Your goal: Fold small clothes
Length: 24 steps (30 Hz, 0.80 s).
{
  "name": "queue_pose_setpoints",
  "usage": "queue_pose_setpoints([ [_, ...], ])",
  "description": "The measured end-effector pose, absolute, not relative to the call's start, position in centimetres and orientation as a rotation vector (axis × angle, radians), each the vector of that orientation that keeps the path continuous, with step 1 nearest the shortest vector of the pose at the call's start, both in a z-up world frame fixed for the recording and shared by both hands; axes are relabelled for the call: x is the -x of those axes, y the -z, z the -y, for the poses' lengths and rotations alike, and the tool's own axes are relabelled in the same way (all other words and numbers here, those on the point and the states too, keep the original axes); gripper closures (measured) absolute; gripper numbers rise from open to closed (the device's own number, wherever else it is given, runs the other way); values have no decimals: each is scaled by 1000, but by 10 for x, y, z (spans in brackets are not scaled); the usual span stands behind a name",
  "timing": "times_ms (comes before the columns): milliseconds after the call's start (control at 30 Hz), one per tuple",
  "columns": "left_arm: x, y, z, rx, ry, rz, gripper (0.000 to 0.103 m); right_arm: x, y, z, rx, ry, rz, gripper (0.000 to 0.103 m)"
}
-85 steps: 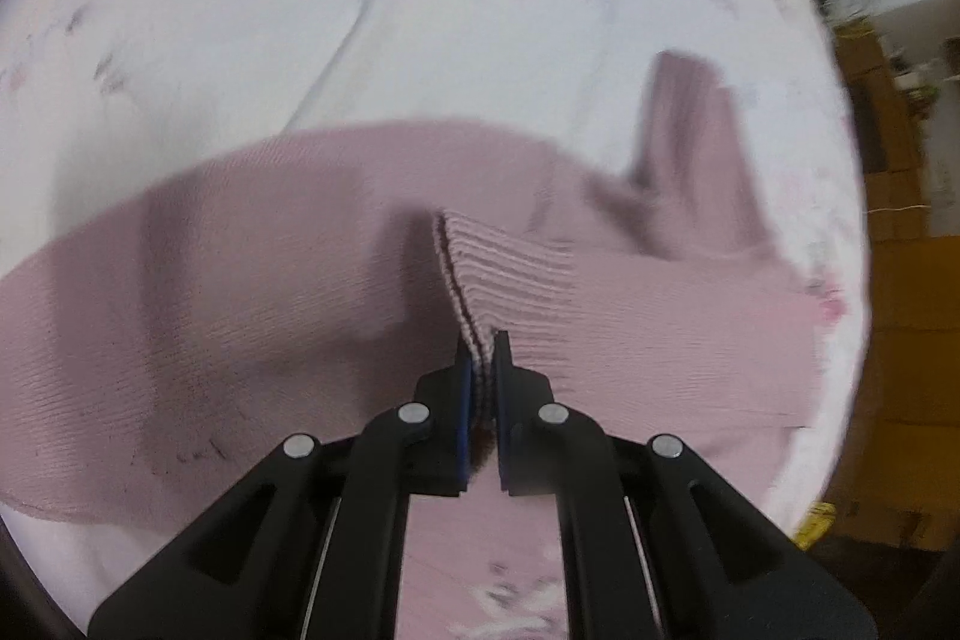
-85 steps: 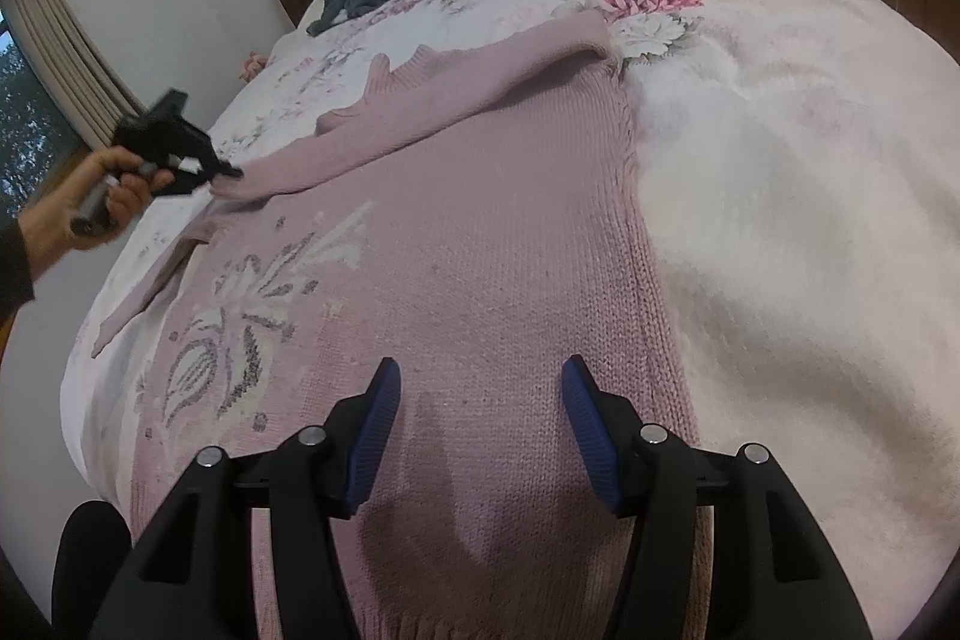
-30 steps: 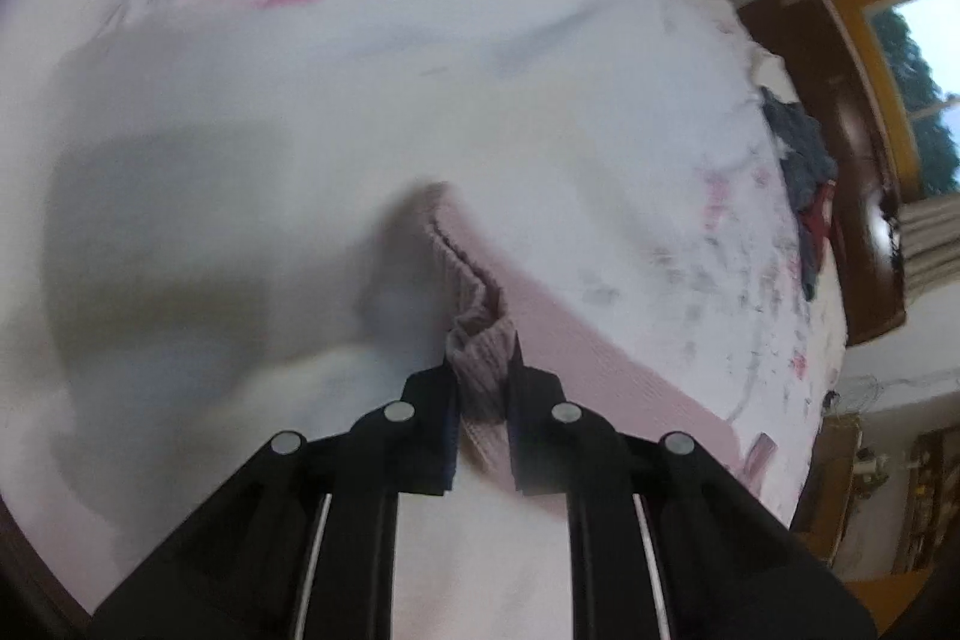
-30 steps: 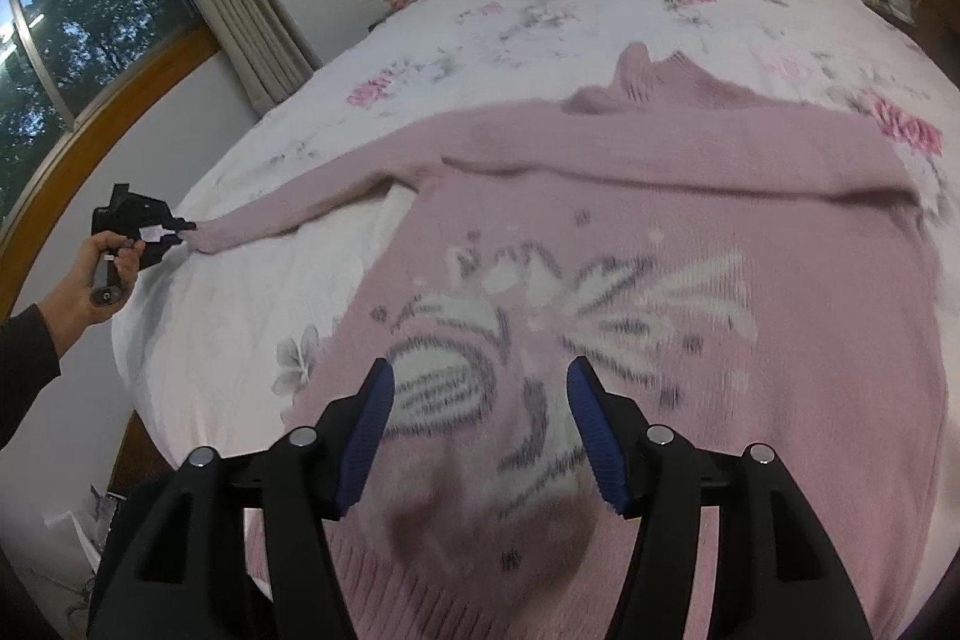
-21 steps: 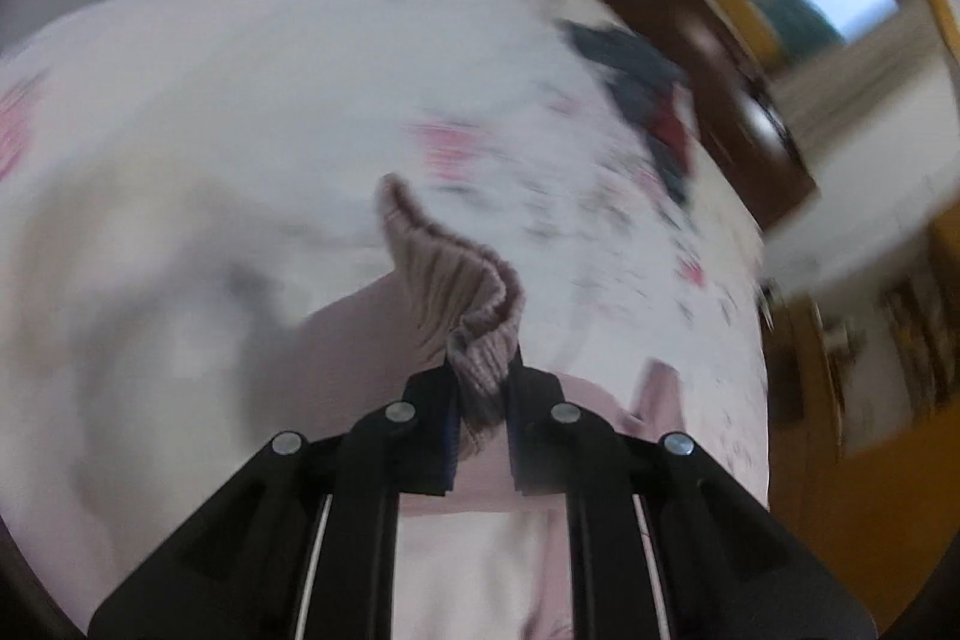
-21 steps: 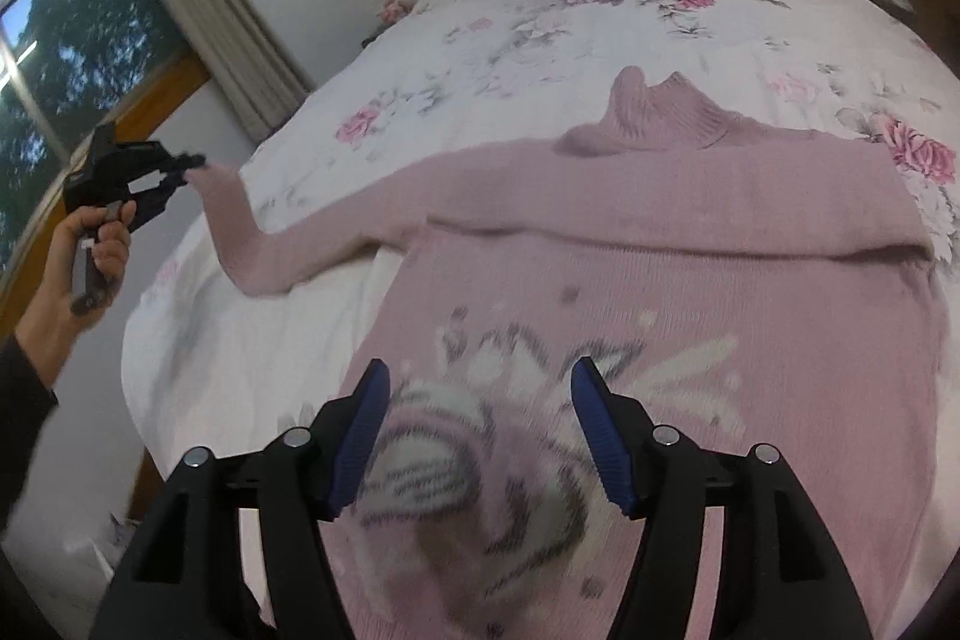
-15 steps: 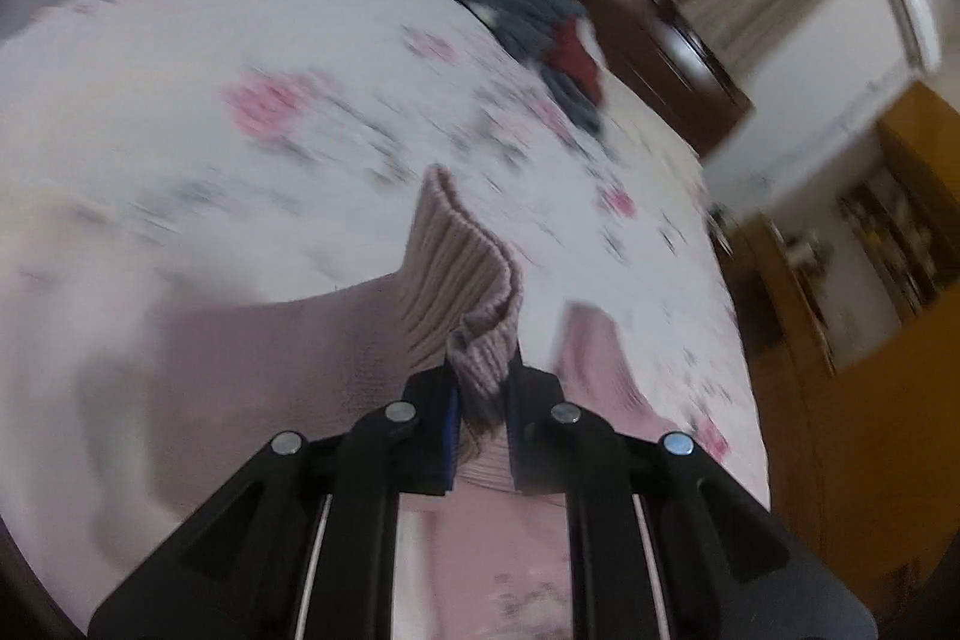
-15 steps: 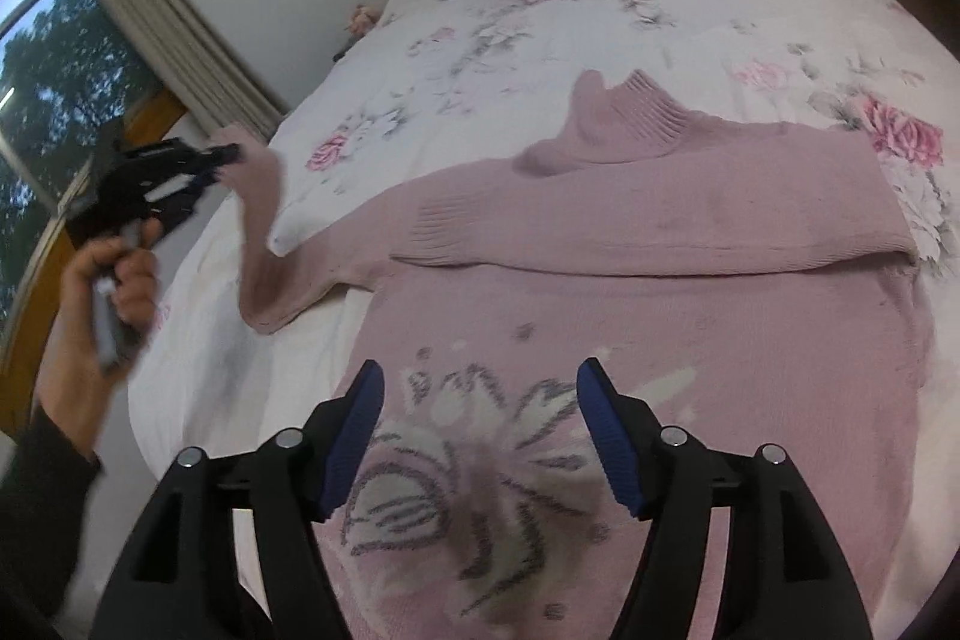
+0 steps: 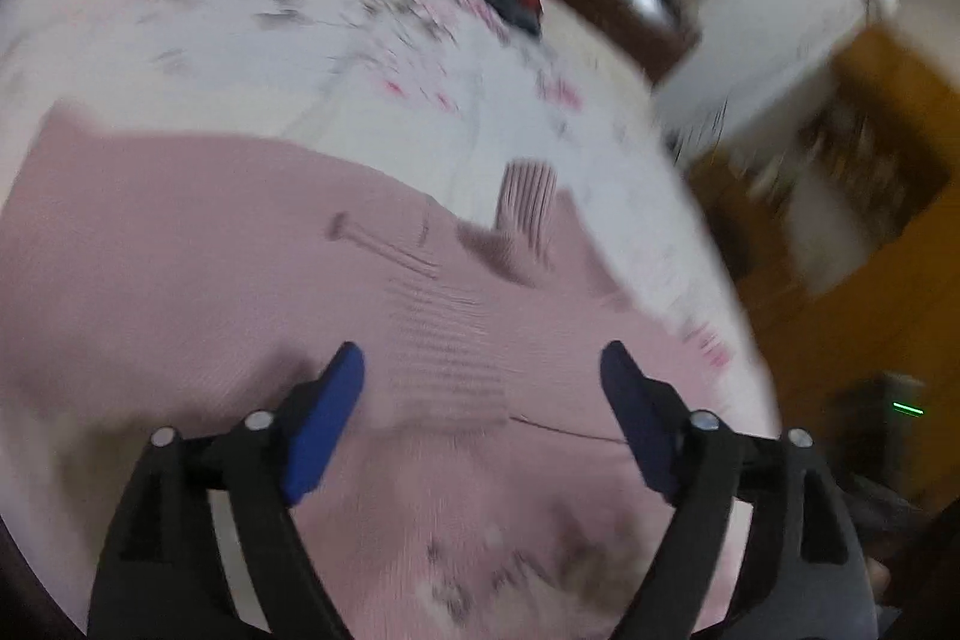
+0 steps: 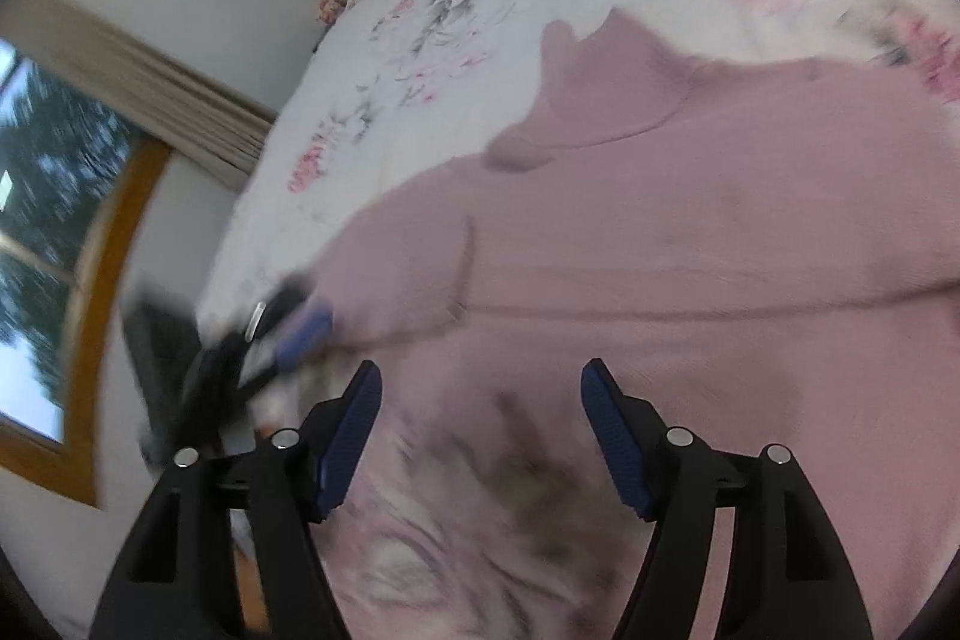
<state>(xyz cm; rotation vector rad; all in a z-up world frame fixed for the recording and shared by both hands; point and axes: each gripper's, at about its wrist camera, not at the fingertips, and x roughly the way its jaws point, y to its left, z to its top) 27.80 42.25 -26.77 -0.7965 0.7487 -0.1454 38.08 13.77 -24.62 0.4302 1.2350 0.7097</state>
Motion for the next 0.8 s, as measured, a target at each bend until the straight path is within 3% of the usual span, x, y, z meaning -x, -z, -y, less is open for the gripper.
queue_pose_setpoints([
  [133, -244, 267, -462, 934, 148, -619, 16, -432, 291, -183, -644, -789, -1433, 36],
  [167, -241, 260, -470, 959, 162, -577, 15, -440, 301, -192, -675, -790, -1468, 44],
  [300, -228, 260, -489, 1002, 168, -492, 14, -460, 339, -226, -673, -707, -1595, 54],
  [533, -216, 271, -513, 1137, 157, -440, 15, -466, 344, -254, -626, -725, -1635, 54],
  [567, -214, 272, -516, 1142, 151, -437, 15, -468, 341, -256, -614, -727, -1636, 62],
  [600, -213, 274, -517, 1151, 142, -435, 15, -468, 335, -258, -596, -737, -1632, 79],
  [667, -211, 276, -520, 1181, 140, -429, 15, -470, 320, -259, -571, -758, -1615, 97],
  [800, -209, 279, -525, 1203, 131, -417, 15, -475, 267, -248, -519, -810, -1518, 97],
])
